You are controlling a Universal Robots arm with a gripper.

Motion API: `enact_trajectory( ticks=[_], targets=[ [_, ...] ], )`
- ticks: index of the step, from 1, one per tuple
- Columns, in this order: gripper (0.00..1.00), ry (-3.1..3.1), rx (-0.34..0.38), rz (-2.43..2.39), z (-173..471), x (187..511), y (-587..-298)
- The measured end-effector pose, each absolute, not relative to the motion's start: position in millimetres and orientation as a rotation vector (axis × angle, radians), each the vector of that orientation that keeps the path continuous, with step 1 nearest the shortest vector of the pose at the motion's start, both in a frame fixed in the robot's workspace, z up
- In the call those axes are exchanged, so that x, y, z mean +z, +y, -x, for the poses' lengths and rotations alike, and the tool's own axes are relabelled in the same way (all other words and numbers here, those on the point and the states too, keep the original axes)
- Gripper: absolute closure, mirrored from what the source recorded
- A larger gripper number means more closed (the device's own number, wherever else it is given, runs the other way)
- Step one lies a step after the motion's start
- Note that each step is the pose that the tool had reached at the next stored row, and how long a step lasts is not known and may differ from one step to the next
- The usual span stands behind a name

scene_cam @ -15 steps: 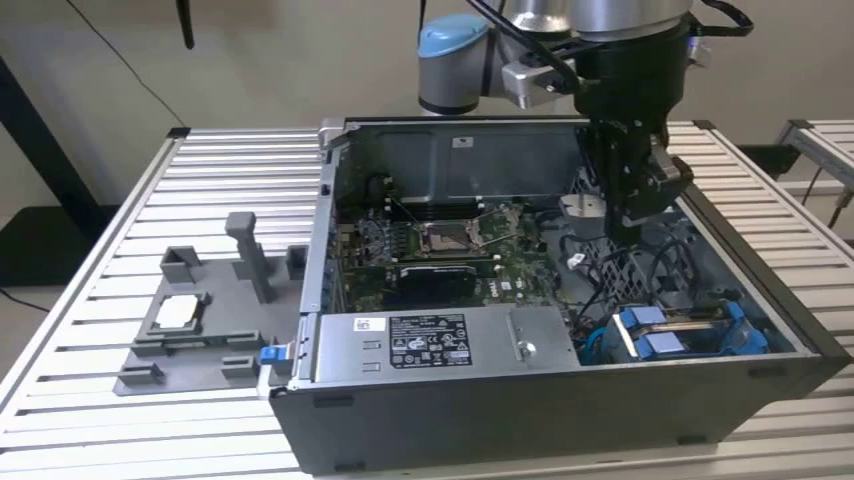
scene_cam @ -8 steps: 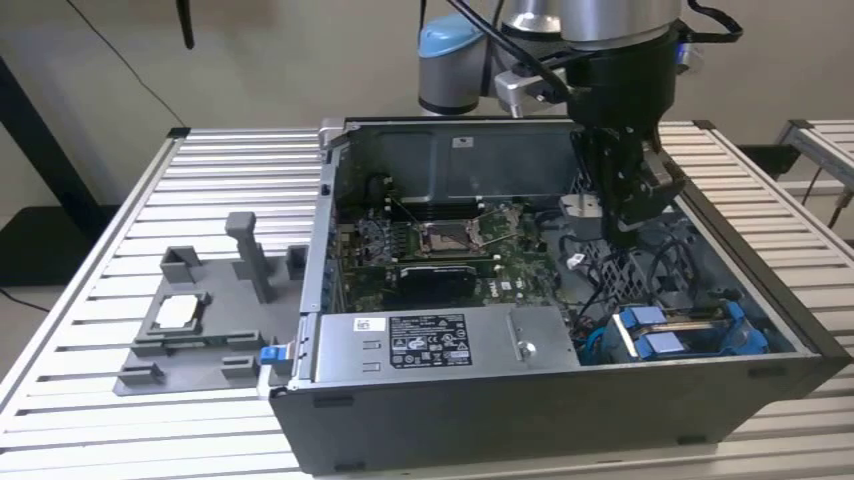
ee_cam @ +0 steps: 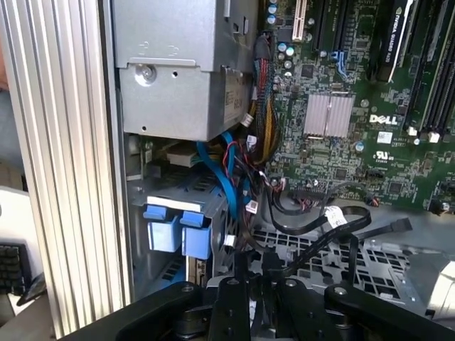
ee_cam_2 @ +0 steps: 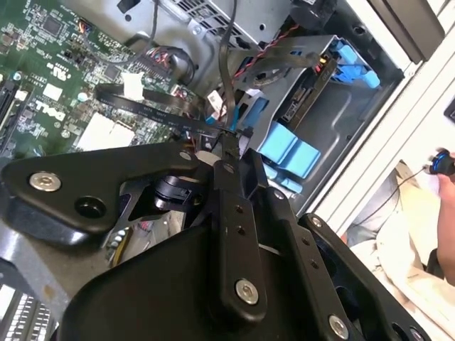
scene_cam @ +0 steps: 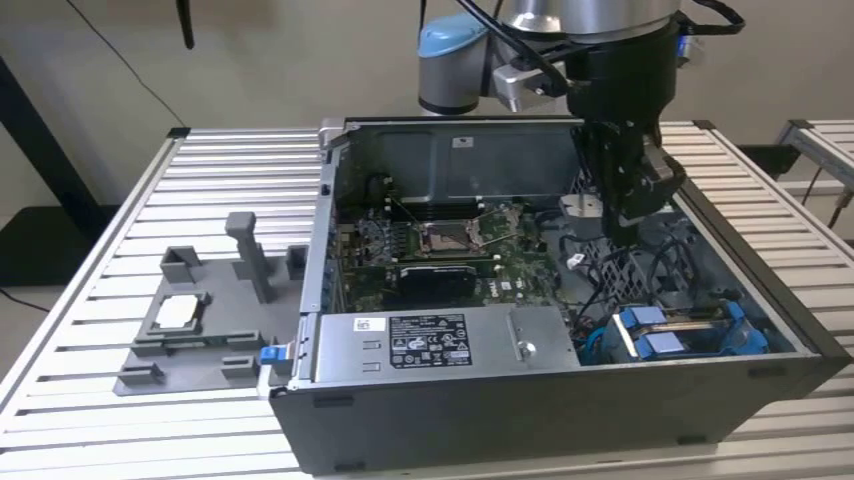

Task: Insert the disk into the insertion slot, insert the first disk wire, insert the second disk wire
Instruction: 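Insert the second disk wire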

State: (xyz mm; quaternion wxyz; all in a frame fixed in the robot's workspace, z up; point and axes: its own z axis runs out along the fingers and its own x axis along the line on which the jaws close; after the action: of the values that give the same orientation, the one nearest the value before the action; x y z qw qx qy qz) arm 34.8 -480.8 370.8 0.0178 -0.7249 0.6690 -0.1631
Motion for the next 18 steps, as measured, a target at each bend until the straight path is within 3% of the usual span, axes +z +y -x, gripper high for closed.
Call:
enact_trajectory(
  ticks=[18],
  targets=[
    [0.77, 2.074, -0.515, 2.245, -30.7, 366.7, -481.0]
  ],
)
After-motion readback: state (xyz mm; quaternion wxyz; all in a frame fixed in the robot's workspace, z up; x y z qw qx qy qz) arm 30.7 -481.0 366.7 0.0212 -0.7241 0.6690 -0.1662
